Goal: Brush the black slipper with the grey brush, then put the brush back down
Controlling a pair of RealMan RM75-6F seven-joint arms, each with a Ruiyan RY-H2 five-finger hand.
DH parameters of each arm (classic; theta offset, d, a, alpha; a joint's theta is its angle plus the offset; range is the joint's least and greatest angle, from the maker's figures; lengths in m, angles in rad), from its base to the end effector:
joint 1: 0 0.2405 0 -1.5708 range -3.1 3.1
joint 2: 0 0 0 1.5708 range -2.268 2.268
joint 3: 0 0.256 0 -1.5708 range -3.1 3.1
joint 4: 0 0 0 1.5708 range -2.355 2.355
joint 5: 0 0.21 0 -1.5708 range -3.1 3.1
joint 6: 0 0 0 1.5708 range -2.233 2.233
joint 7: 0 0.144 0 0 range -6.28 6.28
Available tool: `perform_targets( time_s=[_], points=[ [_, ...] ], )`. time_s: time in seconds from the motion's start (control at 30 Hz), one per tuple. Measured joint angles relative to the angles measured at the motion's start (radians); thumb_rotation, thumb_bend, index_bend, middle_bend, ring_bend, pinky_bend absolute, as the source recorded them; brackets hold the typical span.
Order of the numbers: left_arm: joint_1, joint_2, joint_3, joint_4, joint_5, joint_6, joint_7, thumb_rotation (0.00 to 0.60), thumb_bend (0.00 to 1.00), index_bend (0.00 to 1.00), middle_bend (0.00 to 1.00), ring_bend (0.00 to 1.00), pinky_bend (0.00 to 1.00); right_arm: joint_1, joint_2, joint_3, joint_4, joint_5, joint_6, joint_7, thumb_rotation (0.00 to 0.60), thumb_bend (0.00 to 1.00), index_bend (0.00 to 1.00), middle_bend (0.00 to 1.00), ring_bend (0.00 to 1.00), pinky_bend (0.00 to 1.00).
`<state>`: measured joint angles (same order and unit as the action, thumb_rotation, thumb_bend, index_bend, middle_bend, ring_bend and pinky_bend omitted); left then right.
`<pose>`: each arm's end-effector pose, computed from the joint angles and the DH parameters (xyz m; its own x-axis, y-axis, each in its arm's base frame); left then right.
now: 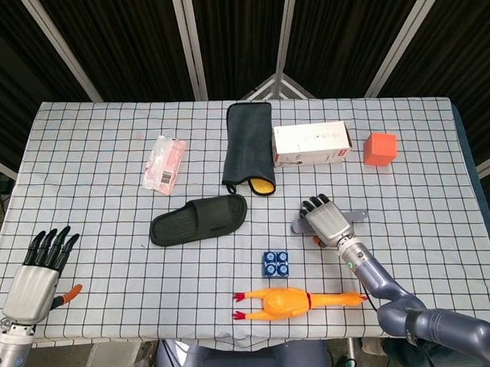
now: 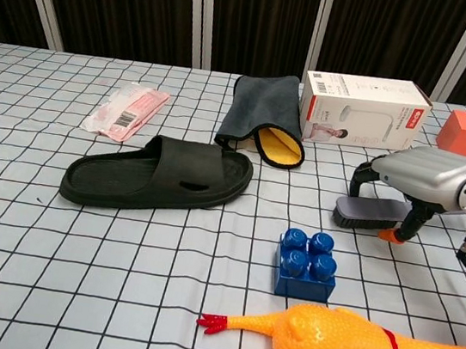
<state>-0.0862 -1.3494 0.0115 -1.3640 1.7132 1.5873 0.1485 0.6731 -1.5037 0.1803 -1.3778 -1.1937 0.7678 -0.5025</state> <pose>-0.3045 0.1670 0.0978 0.5375 -0.0729 0.8401 0.8145 -0.2128 -0.5396 -0.1988 -0.3445 -0.0144 0.6981 -0.2765 0.6604 -0.7025 -0.4427 0.5573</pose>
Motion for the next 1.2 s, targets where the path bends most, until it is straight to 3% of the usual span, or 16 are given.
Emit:
perform_targets(
  time_s=[1.2],
  points=[
    [-0.001, 0.02, 0.005, -0.009, -0.016, 0.007, -0.023, 0.57, 0.12, 0.0, 0.0, 0.0, 0.03, 0.065, 0.022, -0.045, -0.059, 0.099, 0.047, -0.108, 0.6, 0.35, 0.4, 0.24, 0.19, 0.17]
  ],
)
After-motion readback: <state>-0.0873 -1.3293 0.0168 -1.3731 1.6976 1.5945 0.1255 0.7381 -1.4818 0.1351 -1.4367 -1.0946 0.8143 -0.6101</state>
